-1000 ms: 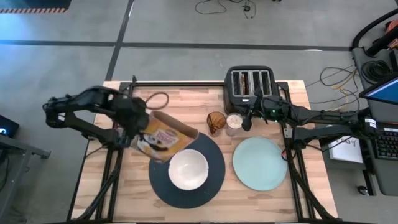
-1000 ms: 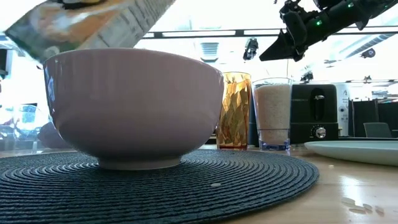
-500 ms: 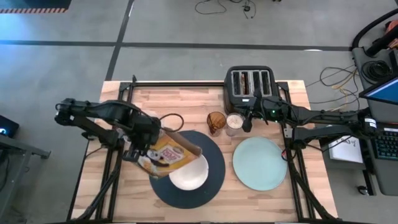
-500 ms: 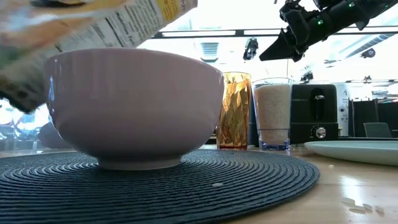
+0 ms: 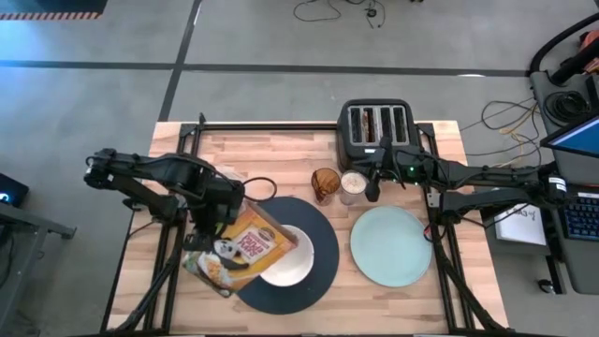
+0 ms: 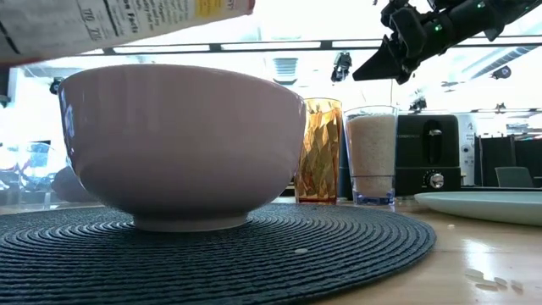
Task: Arrange a breakfast setting
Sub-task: Pour the cereal from the yellow box into the white bowl
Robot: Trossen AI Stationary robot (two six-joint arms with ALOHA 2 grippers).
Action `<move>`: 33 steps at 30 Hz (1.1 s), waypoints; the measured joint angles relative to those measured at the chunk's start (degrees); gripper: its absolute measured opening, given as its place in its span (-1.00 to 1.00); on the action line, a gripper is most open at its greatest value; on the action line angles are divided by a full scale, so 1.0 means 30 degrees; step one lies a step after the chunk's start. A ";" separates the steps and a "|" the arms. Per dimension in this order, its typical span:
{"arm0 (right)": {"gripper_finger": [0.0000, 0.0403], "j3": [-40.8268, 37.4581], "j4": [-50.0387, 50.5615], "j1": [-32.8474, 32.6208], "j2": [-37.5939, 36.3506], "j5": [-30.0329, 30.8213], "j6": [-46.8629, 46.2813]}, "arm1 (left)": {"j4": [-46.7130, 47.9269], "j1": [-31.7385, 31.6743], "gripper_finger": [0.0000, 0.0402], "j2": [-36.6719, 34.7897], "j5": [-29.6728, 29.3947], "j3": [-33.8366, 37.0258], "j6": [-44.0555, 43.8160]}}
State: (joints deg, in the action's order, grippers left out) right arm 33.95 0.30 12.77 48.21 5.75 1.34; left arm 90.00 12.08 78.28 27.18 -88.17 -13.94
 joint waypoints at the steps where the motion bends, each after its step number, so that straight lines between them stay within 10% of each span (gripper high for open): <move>1: -0.83 0.0000 0.0003 -0.0018 0.0000 -0.0002 0.0007 | 0.0004 0.0000 -0.94 0.0009 0.0298 0.0026 -0.0272; 33: -0.83 0.0000 0.0859 -0.0051 0.0000 -0.0115 0.0089 | -0.0010 -0.1617 -0.94 0.1244 0.6880 0.0423 -0.3605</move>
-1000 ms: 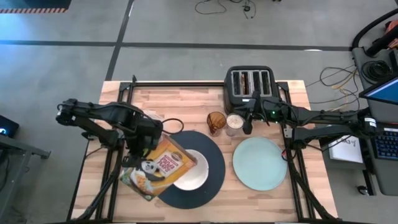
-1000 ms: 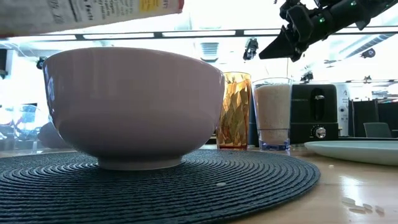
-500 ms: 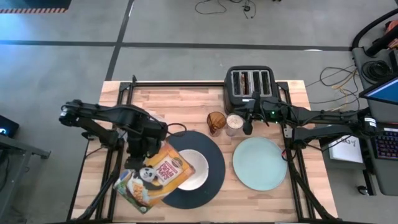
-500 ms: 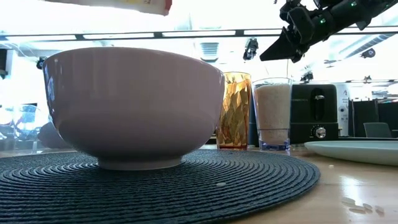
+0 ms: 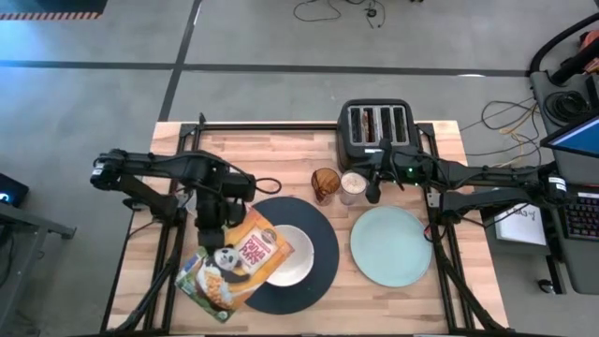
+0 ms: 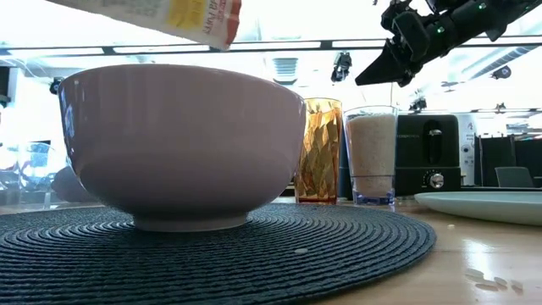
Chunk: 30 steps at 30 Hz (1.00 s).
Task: Arrange a breakfast setting
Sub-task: Pour the cereal from the yellow box into the white bowl
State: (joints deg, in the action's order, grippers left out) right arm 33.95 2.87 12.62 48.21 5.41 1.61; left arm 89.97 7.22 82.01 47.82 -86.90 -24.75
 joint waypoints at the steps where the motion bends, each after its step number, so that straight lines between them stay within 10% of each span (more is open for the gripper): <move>1: -0.83 0.0000 0.0078 0.0000 0.0000 0.0000 -0.0001 | 0.0005 0.0000 -0.94 0.0043 0.0139 0.0128 0.0000; 30: -0.83 0.0000 0.0073 0.0000 0.0000 0.0028 0.0159 | 0.0002 -0.0699 -0.97 0.0396 0.4043 0.2903 0.0589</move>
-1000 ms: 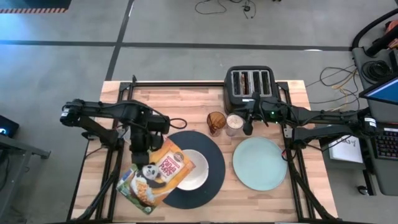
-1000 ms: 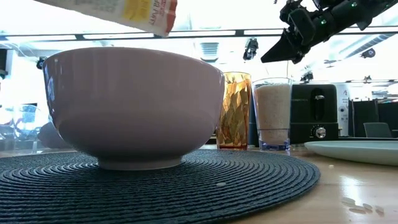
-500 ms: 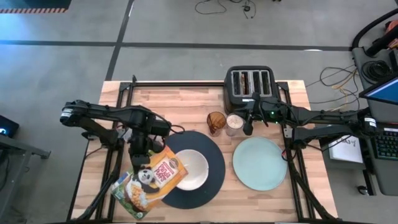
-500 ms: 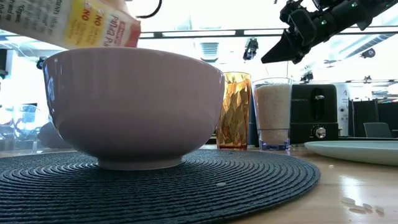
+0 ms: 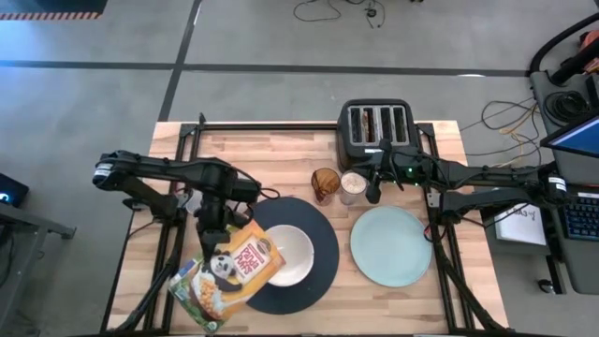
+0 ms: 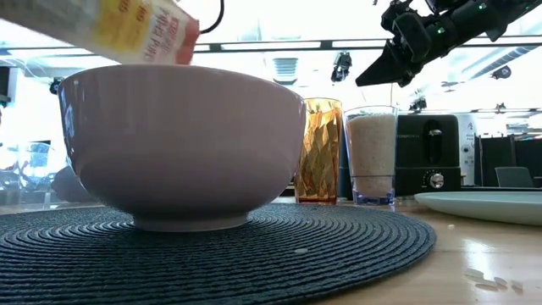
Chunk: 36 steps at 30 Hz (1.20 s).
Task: Arrange a breakfast setting
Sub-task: Pour the cereal from the yellow box into the white bowl
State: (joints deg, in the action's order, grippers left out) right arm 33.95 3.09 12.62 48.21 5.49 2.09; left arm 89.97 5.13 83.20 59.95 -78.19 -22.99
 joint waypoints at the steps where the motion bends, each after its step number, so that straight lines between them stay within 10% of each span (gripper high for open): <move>1: -0.83 0.0000 0.0005 -0.0003 0.0000 0.0001 0.0000 | 0.0020 0.0000 -0.97 0.0063 0.0302 0.0000 0.0105; 36: -0.83 0.0000 0.0029 0.0000 0.0000 0.0016 -0.0009 | -0.0204 -0.0433 -0.97 0.1055 0.0299 0.0029 0.2169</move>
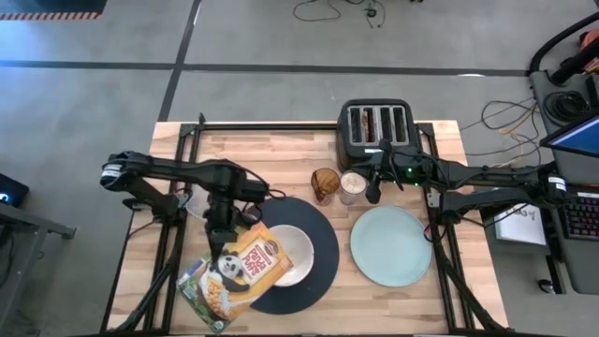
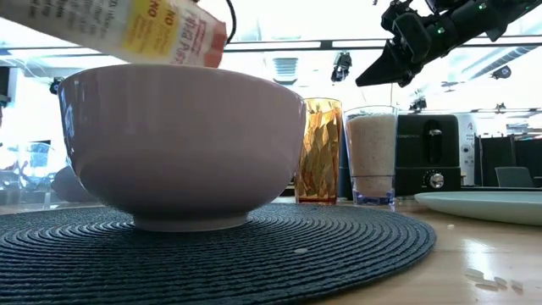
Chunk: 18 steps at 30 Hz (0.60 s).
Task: Arrange a breakfast setting
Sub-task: Pour the cereal from the yellow box into the white bowl
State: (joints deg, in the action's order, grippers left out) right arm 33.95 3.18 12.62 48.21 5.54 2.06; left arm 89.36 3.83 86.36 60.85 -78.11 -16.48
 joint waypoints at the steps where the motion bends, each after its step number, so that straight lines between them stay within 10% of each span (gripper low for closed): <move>1: -0.83 0.0000 0.0000 0.0000 0.0000 0.0000 0.0002 | 0.0160 -0.0035 -0.97 -0.0144 -0.0091 -0.0001 -0.0151; 18: -0.83 0.0000 -0.0015 0.0000 0.0117 0.0007 0.0009 | 0.0101 -0.0425 -0.98 0.0003 0.0726 0.0425 0.1426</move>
State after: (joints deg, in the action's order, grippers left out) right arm 33.95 3.14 12.62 48.56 5.56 2.09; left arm 89.66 2.55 86.37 63.03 -76.83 -12.20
